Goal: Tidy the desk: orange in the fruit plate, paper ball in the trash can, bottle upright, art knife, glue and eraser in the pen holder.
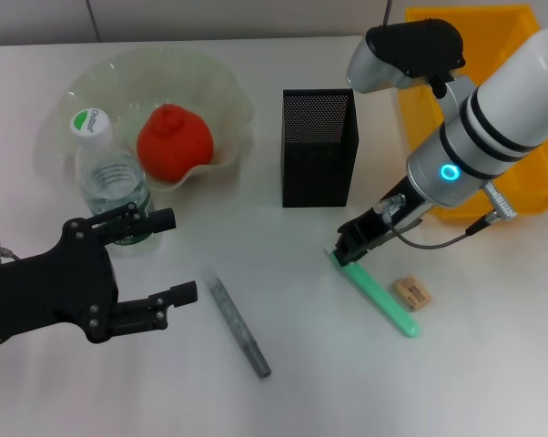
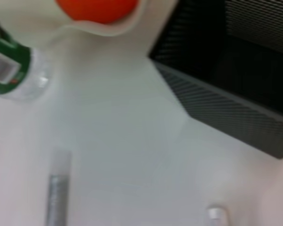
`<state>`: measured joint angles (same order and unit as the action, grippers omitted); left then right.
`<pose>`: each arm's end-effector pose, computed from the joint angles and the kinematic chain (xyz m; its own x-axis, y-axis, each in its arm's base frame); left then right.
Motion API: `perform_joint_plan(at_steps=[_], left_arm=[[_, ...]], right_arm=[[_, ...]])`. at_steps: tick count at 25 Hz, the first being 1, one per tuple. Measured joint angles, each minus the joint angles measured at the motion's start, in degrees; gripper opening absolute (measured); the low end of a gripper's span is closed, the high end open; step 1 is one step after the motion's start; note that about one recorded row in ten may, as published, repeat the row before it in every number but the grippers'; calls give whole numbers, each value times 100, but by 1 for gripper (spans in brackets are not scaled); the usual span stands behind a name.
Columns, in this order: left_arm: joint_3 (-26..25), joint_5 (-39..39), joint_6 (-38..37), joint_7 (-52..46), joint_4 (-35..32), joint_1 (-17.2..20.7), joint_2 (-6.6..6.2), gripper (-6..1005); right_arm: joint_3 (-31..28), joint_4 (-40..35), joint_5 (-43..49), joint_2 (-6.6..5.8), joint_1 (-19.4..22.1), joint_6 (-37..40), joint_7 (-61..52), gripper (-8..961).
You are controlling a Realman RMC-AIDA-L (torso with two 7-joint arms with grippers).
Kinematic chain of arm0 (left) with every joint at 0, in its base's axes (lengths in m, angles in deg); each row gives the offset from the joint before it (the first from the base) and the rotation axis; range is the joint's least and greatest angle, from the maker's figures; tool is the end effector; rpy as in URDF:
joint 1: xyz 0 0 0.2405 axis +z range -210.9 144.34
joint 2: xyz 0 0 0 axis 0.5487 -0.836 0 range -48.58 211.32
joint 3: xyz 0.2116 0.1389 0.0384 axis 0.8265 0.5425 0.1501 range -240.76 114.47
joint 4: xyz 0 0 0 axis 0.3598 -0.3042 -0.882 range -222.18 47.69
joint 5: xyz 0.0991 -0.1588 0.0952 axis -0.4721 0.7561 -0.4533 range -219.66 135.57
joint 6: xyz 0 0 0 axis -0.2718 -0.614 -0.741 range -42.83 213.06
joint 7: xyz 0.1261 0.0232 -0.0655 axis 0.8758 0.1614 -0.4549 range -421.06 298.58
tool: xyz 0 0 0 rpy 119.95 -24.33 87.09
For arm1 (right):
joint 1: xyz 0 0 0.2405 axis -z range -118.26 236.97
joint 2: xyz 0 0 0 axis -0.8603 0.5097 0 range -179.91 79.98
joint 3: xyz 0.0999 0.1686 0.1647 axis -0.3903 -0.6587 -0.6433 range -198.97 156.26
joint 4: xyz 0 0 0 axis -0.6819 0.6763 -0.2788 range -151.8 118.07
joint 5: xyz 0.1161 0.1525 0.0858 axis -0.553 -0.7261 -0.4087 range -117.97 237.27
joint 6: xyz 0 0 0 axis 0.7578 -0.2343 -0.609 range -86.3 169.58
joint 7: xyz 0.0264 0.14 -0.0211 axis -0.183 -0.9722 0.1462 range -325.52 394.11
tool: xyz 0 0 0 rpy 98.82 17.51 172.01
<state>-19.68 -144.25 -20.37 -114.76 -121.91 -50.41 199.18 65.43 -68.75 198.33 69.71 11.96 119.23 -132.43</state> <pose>-0.2881 0.2447 0.0121 0.7579 0.0283 0.6517 0.2133 -0.9549 -0.2065 0.1630 0.3683 -0.0755 0.4826 -0.8622 0.1543 -0.7899 -0.5045 -0.3486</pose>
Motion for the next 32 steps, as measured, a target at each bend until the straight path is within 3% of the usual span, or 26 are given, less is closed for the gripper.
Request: perform_joint_plan(at_steps=[14,19,24,32], left_arm=[[-4,8,-66,0,13,-5,-30,812],[-4,8,-69,0,22,-16,-30,813],[-12,8,-69,0,22,-24,-30,812],[-13,8,-69,0,14,-21,-30,812]], right_arm=[[22,-446,133,-22,95,201,112,164],[118,-437,265,-12,40,196,68,369],[422,-366,256,1,-91,147,64,432],[628,-183,267,3,-236,102,60,428]])
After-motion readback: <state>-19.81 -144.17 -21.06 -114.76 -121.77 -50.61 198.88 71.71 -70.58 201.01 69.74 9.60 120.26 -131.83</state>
